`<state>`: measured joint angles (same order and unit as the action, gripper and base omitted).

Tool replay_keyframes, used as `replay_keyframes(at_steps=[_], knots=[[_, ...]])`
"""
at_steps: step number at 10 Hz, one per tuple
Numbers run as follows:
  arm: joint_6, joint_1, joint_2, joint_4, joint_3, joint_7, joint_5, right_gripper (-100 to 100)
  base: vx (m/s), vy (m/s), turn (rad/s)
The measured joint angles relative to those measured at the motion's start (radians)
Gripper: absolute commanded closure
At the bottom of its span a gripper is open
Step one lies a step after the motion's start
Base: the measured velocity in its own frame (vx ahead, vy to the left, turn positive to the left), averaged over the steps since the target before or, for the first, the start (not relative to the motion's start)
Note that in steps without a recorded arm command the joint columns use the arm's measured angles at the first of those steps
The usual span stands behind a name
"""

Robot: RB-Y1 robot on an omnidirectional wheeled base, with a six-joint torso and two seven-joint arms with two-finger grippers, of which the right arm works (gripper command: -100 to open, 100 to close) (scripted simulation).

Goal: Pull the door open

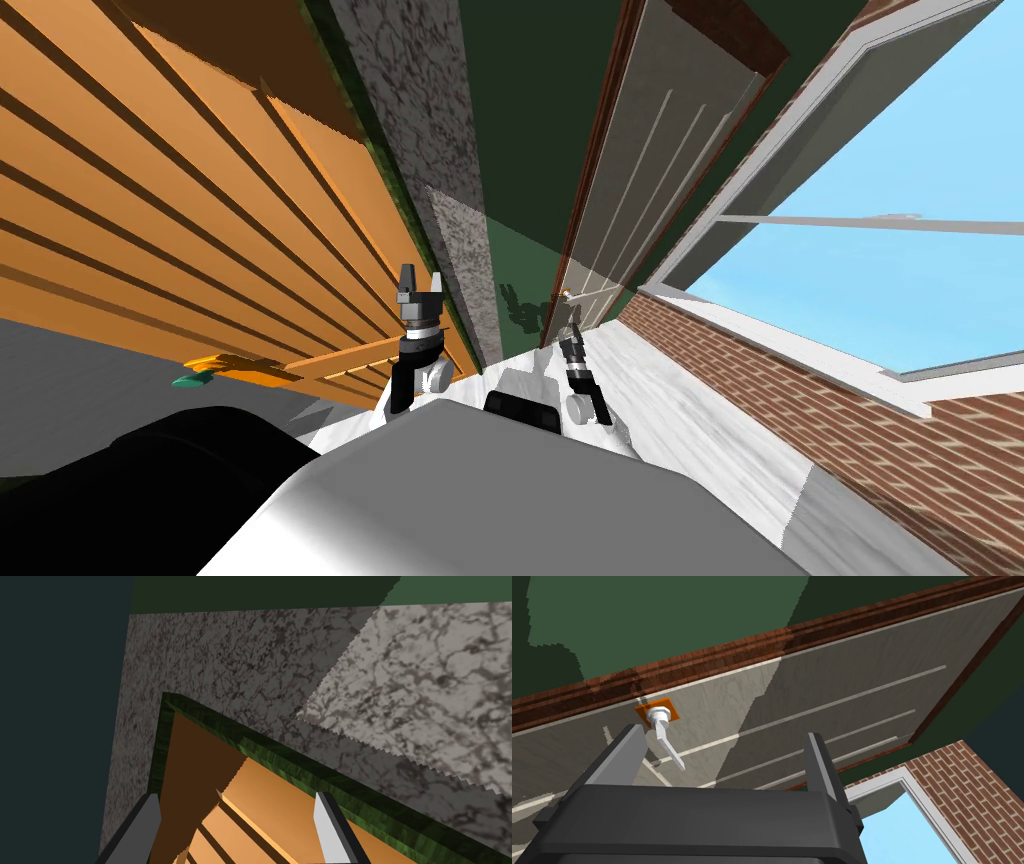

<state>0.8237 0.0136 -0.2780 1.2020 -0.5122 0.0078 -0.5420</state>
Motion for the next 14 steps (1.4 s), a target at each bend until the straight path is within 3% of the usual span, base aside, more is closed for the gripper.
replay_keyframes(at_steps=[1, 14], knots=[[0.003, -0.003, -0.010, -0.014, -0.010, -0.003, -0.011, -100, 0.054, -0.088, 0.133], [0.084, -0.124, -0.058, -0.319, -0.145, -0.040, -0.138, -100, 0.042, -0.101, 0.133]])
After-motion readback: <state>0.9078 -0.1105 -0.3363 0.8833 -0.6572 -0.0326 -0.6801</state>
